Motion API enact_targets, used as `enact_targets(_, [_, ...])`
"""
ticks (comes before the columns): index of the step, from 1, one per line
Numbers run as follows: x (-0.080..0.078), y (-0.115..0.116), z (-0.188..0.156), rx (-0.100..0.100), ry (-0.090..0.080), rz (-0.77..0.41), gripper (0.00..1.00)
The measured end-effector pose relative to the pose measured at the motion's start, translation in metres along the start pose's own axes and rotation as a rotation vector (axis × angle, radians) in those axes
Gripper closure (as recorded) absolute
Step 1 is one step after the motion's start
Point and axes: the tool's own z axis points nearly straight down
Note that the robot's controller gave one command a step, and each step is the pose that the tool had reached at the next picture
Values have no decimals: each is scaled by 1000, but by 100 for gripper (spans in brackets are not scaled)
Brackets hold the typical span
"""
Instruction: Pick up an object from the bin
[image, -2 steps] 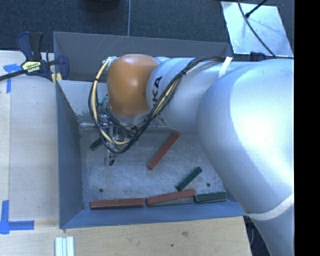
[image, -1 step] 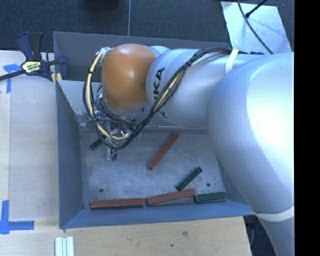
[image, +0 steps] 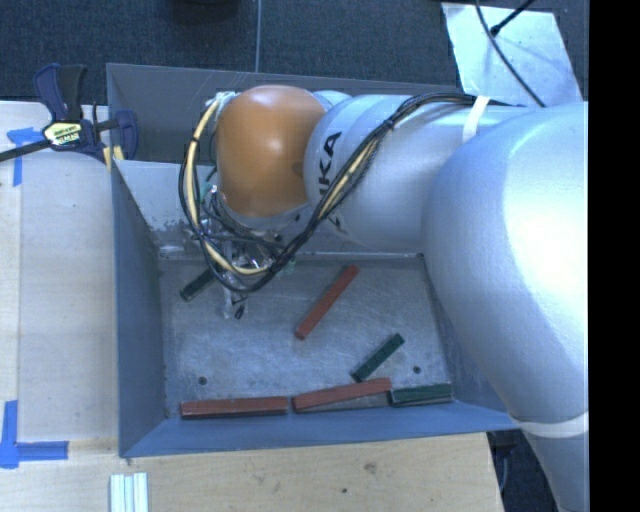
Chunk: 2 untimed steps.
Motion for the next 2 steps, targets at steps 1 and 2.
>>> enact_targets(1, [11,-3,36,-1,5,31,0])
enact_targets(2, [11,-4,35,-1,4,34,0])
